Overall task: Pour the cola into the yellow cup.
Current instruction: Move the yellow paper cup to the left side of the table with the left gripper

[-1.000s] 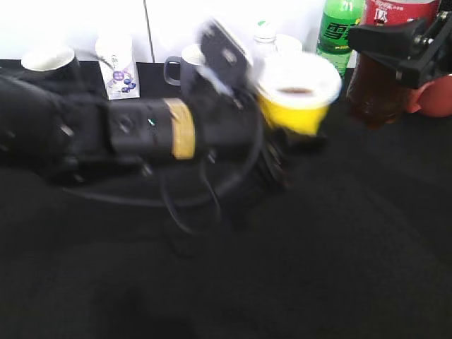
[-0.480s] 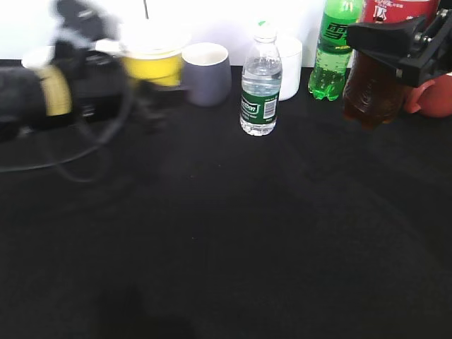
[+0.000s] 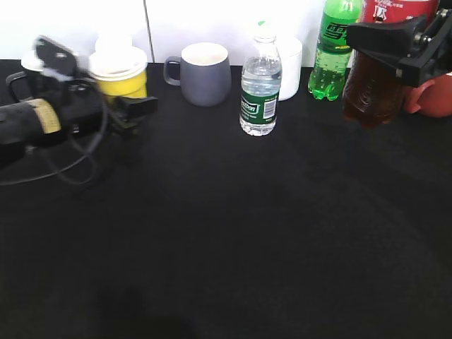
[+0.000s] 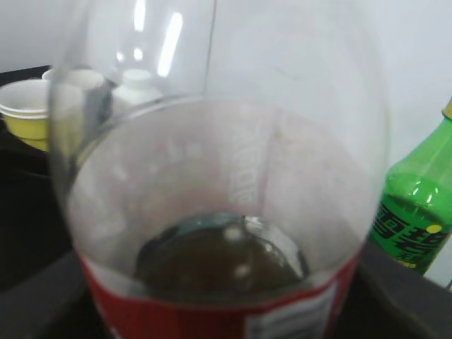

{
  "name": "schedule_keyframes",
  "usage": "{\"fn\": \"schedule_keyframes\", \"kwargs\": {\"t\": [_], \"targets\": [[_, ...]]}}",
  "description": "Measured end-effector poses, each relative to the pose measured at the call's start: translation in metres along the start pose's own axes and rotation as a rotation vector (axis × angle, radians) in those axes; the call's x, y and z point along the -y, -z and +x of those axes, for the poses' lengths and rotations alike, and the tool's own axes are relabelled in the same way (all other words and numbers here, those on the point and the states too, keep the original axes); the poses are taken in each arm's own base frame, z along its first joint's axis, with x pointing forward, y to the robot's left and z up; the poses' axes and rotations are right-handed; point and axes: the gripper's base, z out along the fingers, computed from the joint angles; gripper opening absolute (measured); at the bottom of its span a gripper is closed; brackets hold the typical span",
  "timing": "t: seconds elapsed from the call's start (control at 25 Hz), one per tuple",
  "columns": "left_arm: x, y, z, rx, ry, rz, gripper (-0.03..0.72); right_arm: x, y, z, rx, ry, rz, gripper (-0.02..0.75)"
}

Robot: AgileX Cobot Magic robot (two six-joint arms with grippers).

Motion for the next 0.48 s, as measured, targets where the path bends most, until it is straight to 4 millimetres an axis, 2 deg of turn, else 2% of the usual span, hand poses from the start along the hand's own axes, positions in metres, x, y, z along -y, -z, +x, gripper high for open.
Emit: {"fn": "schedule_keyframes", "kwargs": {"t": [0.08,0.2,0.4,0.48], "targets": [[-0.007,-0.014,0.006,0.000,0.003,0.000,0.437,0.000,0.000,0.000,0.000,-0.001,0.000,0.511],[-0.010,-0.025,0.025,-0.028,0.027,0.009,0.437,0.000,0.000,0.000,0.000,-0.001,0.000,0.511],[-0.011,-0.029,0.039,-0.056,0.045,0.016,0.437,0.000,0.000,0.000,0.001,-0.001,-0.001,0.511],[-0.011,-0.031,0.045,-0.070,0.052,0.017,0.461,0.000,0.000,0.000,0.001,-0.001,-0.001,0.511]]}}
